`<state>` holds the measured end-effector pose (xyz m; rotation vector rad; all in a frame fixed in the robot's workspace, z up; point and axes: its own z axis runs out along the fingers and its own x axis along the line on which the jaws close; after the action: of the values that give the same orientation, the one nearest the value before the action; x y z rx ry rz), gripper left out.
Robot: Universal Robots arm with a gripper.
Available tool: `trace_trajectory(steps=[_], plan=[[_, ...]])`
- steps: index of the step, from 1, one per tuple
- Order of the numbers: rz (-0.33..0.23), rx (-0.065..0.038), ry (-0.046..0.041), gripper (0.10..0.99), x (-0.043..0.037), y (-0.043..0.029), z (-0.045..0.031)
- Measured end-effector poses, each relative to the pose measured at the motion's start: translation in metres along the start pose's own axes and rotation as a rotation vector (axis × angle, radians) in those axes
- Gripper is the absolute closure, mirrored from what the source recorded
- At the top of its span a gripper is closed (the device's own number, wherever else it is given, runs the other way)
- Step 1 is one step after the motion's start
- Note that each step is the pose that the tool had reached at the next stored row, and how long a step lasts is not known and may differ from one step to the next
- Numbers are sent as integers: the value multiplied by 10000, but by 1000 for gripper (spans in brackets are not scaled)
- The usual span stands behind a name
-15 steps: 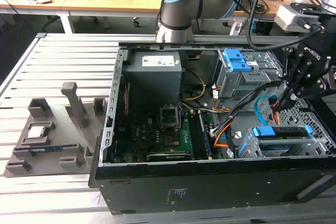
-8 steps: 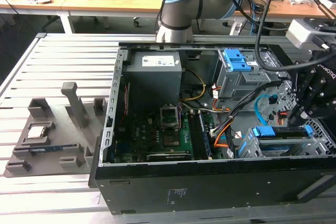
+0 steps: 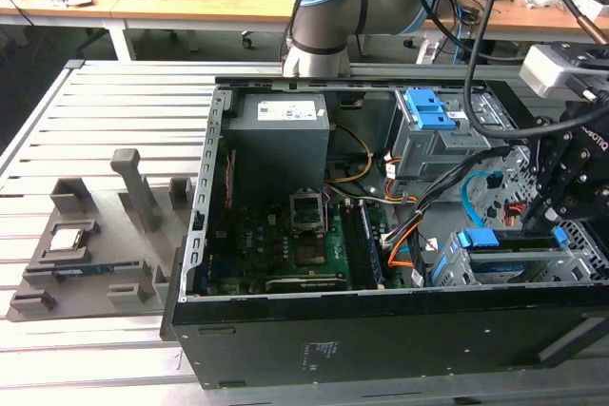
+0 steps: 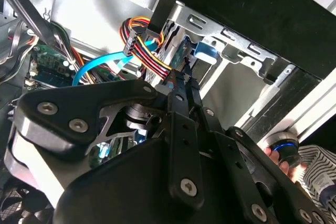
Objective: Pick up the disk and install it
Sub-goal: 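Insert the first disk wire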
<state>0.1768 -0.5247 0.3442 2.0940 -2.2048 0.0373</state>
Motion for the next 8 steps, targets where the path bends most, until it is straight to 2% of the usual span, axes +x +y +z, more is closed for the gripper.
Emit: trace_trajectory(steps=[8], plan=[[1,0,-1,922,-3,-30,26]])
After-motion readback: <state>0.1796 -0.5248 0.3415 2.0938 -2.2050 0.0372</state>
